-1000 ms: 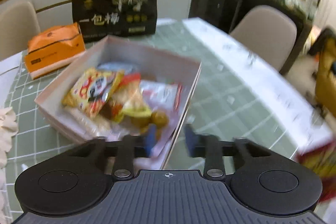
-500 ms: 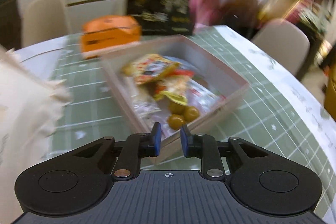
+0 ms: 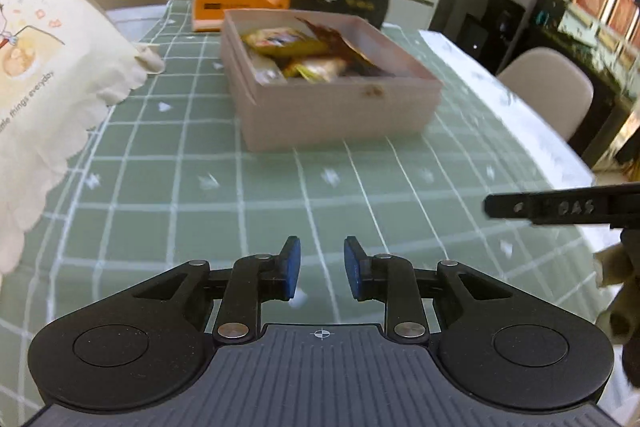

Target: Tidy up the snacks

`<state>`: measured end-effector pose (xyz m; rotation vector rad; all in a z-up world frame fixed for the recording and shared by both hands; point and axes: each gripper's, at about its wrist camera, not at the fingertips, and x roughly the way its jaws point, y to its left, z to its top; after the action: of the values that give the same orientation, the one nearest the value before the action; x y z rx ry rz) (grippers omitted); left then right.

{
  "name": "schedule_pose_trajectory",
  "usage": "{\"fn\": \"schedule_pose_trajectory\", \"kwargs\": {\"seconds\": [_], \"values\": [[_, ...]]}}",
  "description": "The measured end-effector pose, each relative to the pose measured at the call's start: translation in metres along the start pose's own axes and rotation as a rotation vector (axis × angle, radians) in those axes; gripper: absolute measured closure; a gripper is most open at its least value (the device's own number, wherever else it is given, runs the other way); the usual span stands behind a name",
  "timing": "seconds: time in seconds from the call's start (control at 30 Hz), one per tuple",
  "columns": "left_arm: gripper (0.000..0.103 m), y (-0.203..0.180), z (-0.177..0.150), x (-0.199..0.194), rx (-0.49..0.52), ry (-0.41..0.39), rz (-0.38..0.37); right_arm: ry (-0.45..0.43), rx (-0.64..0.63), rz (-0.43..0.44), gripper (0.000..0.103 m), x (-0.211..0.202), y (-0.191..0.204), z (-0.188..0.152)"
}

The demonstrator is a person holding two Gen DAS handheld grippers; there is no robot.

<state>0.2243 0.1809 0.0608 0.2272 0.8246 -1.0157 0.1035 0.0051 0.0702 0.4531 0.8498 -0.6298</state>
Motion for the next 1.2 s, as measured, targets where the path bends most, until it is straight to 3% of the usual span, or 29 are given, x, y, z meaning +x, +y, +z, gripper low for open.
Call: {"fn": "schedule_pose_trajectory", "kwargs": {"seconds": [0.17,0.2,0.37,0.43,0.5,0.83,1.2], "values": [[0.075,-0.026,-0.028,0.002,-0.024,-0.043,0.02,0.001,-0.025,0.064,0.054,0.007,0.003,-0.052],[0.075,-0.03,-0.034,0.005,-0.02,-0.043,0.034,-0.032,-0.049,0.062,0.051,0.005,0.006,-0.058],[0.075,-0.045,-0.05,0.002,0.012,-0.11,0.103,-0.108,-0.156,0.012,0.024,0.009,0.015,-0.075],[0.073,-0.049,-0.053,0.003,0.036,-0.128,0.122,-0.129,-0.141,-0.051,0.004,0.01,0.013,-0.077],[0.073,-0.053,-0.056,0.004,0.054,-0.152,0.139,-0.13,-0.086,-0.042,0.0,0.014,0.002,-0.078],[0.069,-0.06,-0.057,0.008,0.081,-0.166,0.155,-0.226,-0.099,-0.042,0.0,0.019,-0.004,-0.085],[0.069,-0.06,-0.056,0.007,0.087,-0.165,0.16,-0.227,-0.097,-0.037,0.0,0.018,-0.005,-0.086]]}}
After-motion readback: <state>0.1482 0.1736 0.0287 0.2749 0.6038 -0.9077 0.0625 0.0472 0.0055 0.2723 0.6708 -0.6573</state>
